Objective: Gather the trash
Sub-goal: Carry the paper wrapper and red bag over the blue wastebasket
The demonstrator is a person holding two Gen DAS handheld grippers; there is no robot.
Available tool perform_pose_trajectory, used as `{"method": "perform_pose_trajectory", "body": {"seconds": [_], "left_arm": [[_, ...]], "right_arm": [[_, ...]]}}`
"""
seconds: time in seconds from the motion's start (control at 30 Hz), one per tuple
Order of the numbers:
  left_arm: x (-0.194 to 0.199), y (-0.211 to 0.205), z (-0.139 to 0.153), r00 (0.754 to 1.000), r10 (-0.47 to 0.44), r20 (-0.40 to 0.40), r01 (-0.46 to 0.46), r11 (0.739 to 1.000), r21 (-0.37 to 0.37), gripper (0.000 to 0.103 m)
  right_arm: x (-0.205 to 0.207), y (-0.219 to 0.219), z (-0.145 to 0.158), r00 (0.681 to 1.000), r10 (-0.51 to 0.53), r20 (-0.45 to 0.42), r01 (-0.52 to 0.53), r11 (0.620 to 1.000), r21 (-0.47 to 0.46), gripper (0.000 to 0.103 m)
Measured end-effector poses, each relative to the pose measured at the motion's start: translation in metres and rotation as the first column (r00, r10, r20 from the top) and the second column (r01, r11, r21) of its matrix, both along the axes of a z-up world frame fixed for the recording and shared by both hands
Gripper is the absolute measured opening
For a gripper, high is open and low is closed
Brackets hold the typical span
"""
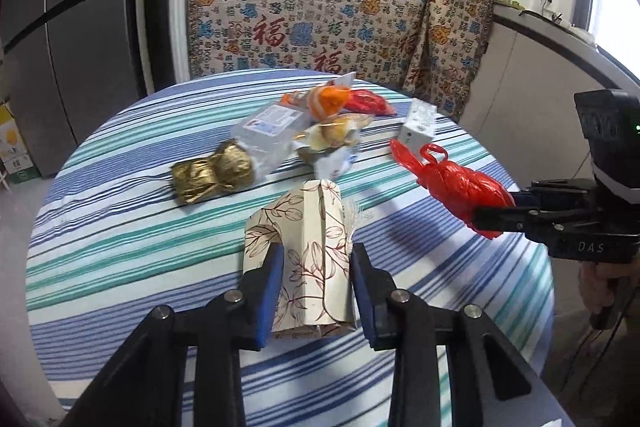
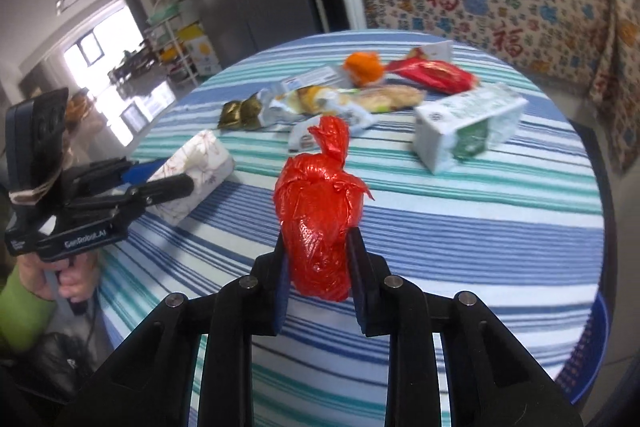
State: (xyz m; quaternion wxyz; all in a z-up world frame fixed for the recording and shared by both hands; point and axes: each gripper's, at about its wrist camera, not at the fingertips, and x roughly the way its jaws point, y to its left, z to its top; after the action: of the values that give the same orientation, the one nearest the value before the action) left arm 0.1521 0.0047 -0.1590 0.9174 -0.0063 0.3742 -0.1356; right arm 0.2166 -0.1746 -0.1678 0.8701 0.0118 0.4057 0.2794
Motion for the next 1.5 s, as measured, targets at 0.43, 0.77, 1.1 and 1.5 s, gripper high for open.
{"method": "perform_pose_trajectory", "body": {"seconds": [0.43, 0.77, 1.1, 1.5], "left_arm": [[0.025, -0.148, 0.04, 0.976, -0.217, -0.018, 0.213, 0.971, -0.106, 0.034], [0.073, -0.299, 0.023, 0.917, -0.392, -0.077, 0.381, 0.916, -0.125, 0.034], [0.094, -0.393, -0.033, 0.891, -0.428, -0.153, 0.416, 0.903, -0.105, 0.035], [0.131, -0.423, -0.084, 0.88, -0.403, -0.251, 0.381, 0.915, -0.133, 0.035]], "right_arm": [[-0.029, -0.188, 0.03, 0.883, -0.47, -0.007, 0.47, 0.88, 0.066, 0.026], [-0.003, -0.311, 0.021, 0.744, -0.666, -0.06, 0.662, 0.746, -0.074, 0.026], [0.005, -0.373, -0.034, 0.683, -0.707, -0.181, 0.713, 0.7, -0.041, 0.026], [0.003, -0.399, -0.06, 0.637, -0.722, -0.27, 0.729, 0.678, -0.092, 0.027]]}}
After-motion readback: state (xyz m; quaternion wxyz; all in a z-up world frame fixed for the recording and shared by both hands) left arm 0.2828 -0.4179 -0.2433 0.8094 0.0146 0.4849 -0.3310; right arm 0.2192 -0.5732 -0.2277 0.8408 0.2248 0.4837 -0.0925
